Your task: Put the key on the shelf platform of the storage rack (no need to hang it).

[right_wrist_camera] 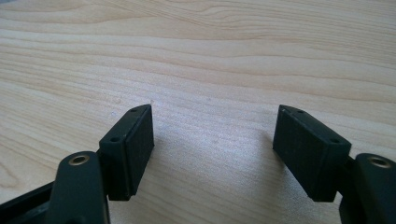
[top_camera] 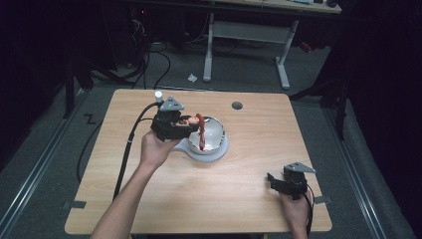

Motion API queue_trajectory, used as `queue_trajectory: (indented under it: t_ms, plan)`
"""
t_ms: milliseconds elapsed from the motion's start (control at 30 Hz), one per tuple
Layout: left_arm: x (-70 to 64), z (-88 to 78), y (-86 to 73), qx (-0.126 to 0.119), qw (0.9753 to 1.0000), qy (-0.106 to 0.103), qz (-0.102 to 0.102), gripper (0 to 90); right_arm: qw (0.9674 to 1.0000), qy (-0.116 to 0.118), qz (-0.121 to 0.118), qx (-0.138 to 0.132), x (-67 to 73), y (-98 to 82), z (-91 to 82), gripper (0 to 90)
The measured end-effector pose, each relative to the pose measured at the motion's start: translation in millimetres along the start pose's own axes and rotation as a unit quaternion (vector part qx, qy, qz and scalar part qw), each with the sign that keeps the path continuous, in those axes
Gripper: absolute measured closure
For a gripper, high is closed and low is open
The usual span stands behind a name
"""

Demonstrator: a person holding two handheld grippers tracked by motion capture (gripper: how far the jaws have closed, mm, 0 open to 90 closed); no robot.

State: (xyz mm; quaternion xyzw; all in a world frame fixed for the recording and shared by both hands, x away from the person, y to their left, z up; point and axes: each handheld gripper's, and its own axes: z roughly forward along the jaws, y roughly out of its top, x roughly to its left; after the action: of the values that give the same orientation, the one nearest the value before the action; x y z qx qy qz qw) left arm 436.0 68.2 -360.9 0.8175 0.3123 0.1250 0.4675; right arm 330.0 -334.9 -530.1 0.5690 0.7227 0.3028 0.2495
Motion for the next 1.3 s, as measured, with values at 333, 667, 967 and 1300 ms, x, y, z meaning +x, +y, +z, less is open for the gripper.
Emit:
queue_trajectory:
  t_ms: [333, 667, 967, 1300]
  plan:
    - [1.4, 21.4, -7.4, 0.016, 0.9999, 0.004, -0.003, 55.6, 1.0000, 0.000, 0.000, 0.000, -0.1, 0.0, 0.0, 29.2]
    - [4.9, 44.1, -21.7, 0.032, 0.9993, 0.012, -0.015, 55.6, 1.0000, 0.000, 0.000, 0.000, -0.1, 0.0, 0.0, 29.2]
    - [3.1, 63.4, -26.1, 0.046, 0.9988, 0.015, -0.011, 55.6, 1.0000, 0.001, 0.000, 0.000, -0.1, 0.0, 0.0, 29.2]
    - [0.0, 84.8, -32.5, 0.065, 0.9976, 0.021, -0.011, 55.4, 1.0000, 0.001, 0.000, 0.000, -0.1, 0.0, 0.0, 29.2]
